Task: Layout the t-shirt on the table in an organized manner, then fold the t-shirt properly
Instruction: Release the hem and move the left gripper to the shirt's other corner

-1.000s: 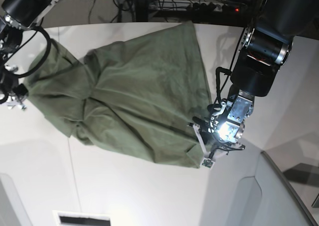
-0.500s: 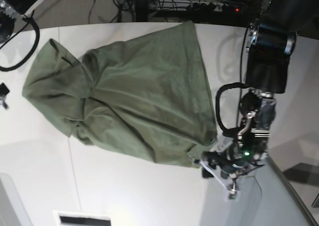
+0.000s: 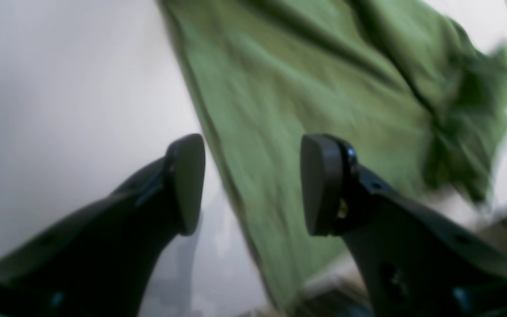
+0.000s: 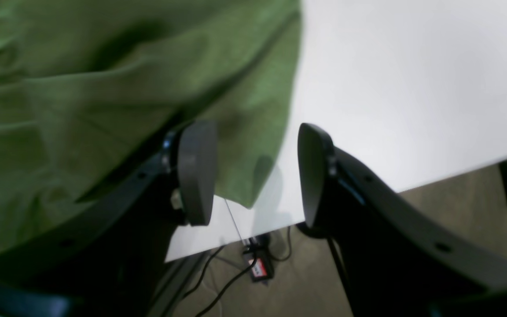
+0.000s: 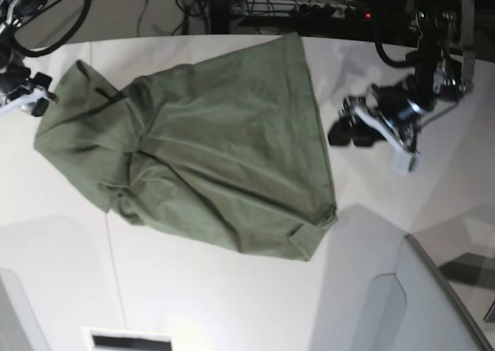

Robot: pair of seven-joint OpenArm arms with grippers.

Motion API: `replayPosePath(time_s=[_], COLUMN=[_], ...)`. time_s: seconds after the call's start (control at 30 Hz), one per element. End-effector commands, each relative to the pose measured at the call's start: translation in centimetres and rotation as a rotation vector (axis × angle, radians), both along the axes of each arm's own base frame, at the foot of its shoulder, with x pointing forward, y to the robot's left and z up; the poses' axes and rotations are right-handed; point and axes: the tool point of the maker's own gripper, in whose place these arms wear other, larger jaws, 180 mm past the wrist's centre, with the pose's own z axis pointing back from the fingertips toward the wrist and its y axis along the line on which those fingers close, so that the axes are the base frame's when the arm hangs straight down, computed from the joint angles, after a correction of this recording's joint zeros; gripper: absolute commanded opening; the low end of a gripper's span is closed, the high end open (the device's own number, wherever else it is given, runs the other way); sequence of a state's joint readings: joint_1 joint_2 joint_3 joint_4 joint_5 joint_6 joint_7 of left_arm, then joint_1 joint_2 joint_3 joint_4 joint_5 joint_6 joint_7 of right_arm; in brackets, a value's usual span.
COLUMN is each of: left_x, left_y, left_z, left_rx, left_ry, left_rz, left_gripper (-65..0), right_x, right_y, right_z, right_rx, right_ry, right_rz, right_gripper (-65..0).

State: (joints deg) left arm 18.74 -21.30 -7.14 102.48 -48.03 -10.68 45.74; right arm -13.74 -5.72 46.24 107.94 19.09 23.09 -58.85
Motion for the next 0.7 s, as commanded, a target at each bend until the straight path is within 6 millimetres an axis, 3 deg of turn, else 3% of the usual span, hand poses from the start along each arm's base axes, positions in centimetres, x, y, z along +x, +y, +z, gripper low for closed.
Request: replayPosePath(time_s=[0.0, 0.13, 0.3, 0.5, 0.67], left_x=[-0.7, -3.8, -6.9, -9.3, -10.0], left_y=[-1.5, -3.2, -3.8, -3.8, -3.3], left_z=[0.8, -0.4, -1.9, -3.1, -4.2], left_rx=[-0.043, -0.086, -0.111, -0.116, -0.110], left_ry=[-0.028, 0.038, 0.118, 0.179, 0.215], left_rz=[-0.040, -0.037, -0.022, -0.011, 0.006], left_gripper=[-31.1, -30.9, -30.3, -11.4, -10.7], right_x=[0.5, 0.9, 1.0, 1.0, 0.9], right_y=[-0.5, -0.6, -0.4, -0.4, -0.4], right_z=[0.8, 0.8, 0.8, 0.8, 0.8], right_rx=[-0.019, -0.017, -0.014, -0.015, -0.015], right_ry=[-0.030, -0.038, -0.038, -0.038, -0.036], right_rz=[0.002, 0.002, 0.007, 0.011, 0.011], right_gripper=[-36.6, -36.6, -36.6, -36.6, -36.6])
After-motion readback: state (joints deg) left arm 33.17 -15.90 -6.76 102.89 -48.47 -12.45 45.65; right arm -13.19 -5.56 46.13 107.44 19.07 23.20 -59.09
